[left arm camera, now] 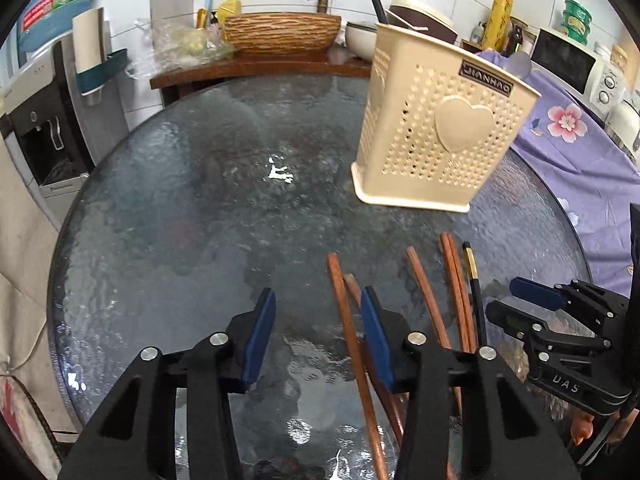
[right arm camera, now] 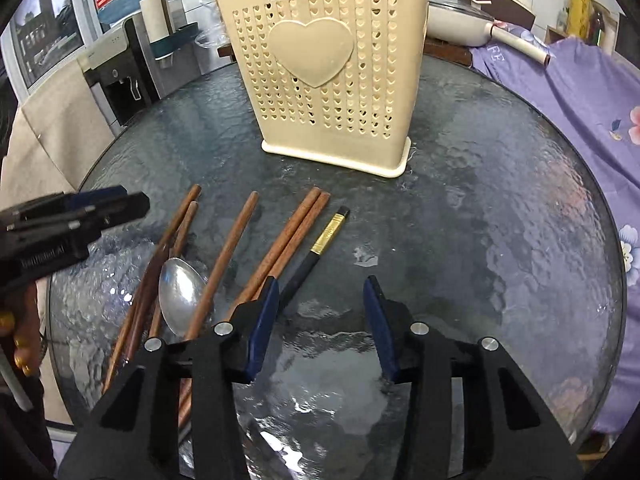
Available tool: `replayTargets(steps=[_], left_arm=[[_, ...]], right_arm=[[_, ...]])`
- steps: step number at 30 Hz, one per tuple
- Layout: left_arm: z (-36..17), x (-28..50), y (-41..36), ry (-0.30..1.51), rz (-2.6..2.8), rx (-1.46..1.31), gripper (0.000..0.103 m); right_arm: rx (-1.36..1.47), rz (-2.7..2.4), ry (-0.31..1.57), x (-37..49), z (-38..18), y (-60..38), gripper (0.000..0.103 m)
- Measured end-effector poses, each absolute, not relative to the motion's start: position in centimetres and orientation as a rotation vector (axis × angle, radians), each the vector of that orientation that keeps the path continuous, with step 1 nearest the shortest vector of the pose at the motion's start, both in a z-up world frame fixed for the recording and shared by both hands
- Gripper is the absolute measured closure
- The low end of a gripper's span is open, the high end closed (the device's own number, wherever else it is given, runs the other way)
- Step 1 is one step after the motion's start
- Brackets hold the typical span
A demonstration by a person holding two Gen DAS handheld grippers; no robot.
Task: Organize utensils
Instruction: 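Move both tools back down to the remaining utensils on the table, then grasp a brown wooden chopstick with the left tool while the right grasps a gold-tipped black chopstick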
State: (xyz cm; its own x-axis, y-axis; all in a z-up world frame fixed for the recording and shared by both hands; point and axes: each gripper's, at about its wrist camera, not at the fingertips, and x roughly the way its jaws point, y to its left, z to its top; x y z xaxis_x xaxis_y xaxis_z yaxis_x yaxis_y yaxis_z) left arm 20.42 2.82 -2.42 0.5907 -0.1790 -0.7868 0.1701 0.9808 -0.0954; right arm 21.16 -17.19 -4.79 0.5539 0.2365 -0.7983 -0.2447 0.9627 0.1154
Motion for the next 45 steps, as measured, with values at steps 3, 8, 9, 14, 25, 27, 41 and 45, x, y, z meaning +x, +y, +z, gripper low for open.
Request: replayTargets(steps=[3,8,9,14,25,27,41,45], left_arm=[[-2.9,20.5,2.1,0.932,-0.214,0.016,0.066],[-3.6,20.2,1.4,0.948,-0.224,0.036,0.068],[-3.7,20.2,1.4,0.953,-0.225,0.037,0.069],[-4.0,20.5,1.4,0.961,-0.222,0.036,0.071],[-5.1,20.9,0.7,1.003,-0.227,0.076,0.074],[-5.2,21.1,0.6,1.004,-0.223,0.085,0.074],[-5.2,23.3,-1.1,1.038,-0.238,0.161,0.085],[-5.3,23.6,-1.1,1.030,-0.224,0.152,0.088]], right_arm=[[-0.002,0.282,0.960,21.7,-5.1,-16.8,0.059],[-0.024,0.262,0.963,21.9,-5.5,-16.1,0.062],[-0.034,0.256,0.962,22.0,-5.5,-15.9,0.063],[-0.087,0.232,0.966,22.5,-5.6,-15.4,0.072],[-0.105,0.239,0.972,23.6,-5.4,-16.5,0.084],[-0.113,0.244,0.971,23.6,-5.4,-16.4,0.084],[-0.046,0.215,1.028,25.4,-5.0,-17.0,0.083],[-0.025,0.190,1.029,25.7,-5.0,-16.6,0.084]])
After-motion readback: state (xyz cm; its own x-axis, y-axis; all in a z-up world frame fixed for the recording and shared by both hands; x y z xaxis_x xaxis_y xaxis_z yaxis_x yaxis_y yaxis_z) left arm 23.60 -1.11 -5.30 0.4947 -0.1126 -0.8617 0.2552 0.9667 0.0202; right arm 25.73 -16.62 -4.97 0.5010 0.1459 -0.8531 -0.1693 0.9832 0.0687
